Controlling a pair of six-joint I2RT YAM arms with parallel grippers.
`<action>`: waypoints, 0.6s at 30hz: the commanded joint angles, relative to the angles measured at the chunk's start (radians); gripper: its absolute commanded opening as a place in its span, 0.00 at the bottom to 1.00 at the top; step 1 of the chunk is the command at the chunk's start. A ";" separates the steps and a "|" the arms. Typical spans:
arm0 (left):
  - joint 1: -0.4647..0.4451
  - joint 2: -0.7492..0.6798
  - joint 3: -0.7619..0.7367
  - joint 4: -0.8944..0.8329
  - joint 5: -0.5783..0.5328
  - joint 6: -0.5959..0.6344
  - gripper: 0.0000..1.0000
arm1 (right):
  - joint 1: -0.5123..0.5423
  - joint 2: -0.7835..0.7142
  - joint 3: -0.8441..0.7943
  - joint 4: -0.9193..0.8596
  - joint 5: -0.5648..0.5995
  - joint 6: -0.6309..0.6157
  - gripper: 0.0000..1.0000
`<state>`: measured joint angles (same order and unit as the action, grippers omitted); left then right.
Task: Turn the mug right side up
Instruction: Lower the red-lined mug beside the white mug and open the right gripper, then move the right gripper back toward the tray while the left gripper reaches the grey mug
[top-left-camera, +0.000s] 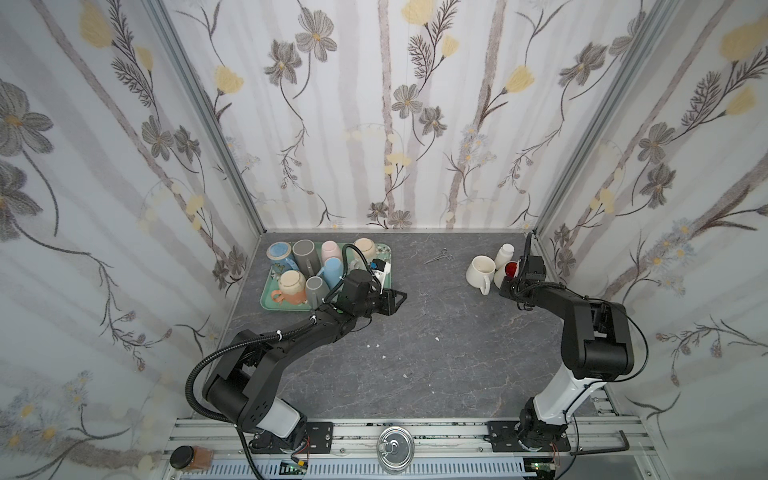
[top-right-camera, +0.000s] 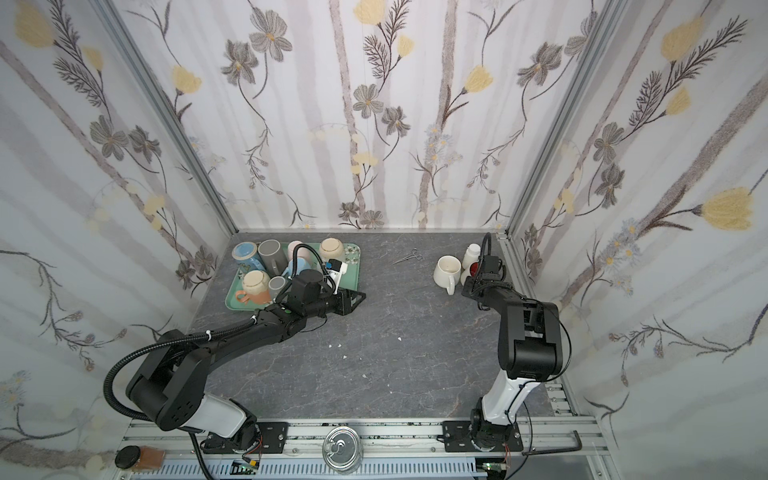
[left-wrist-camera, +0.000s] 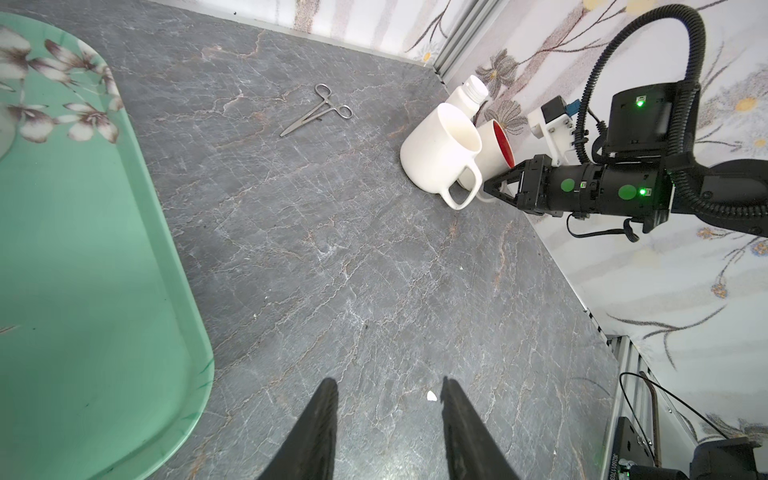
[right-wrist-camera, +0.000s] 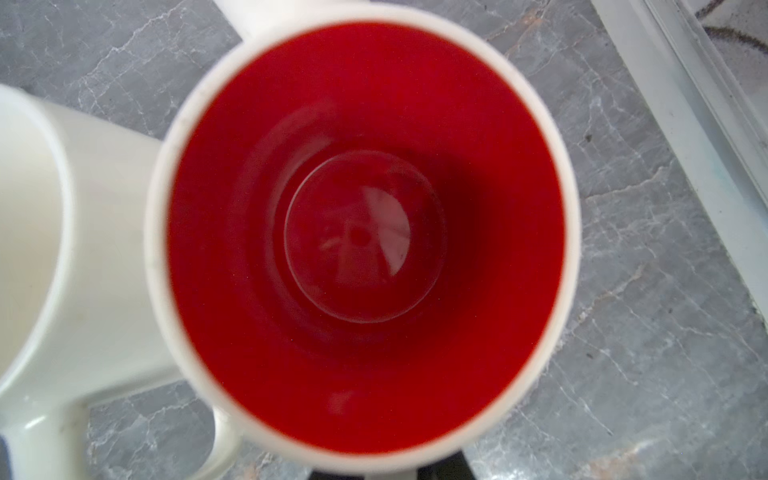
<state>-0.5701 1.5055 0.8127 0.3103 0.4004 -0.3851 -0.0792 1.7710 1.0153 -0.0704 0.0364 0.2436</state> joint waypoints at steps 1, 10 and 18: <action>0.004 -0.016 -0.010 0.042 -0.001 0.003 0.40 | 0.008 0.014 0.009 0.024 -0.001 -0.019 0.26; 0.011 -0.067 -0.030 0.010 -0.028 0.006 0.40 | 0.029 -0.051 0.021 -0.044 0.045 -0.027 0.48; 0.061 -0.186 -0.029 -0.107 -0.078 0.066 0.43 | 0.029 -0.273 0.046 -0.193 0.072 -0.004 0.50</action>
<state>-0.5274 1.3586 0.7834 0.2558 0.3595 -0.3611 -0.0525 1.5658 1.0485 -0.1955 0.0883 0.2272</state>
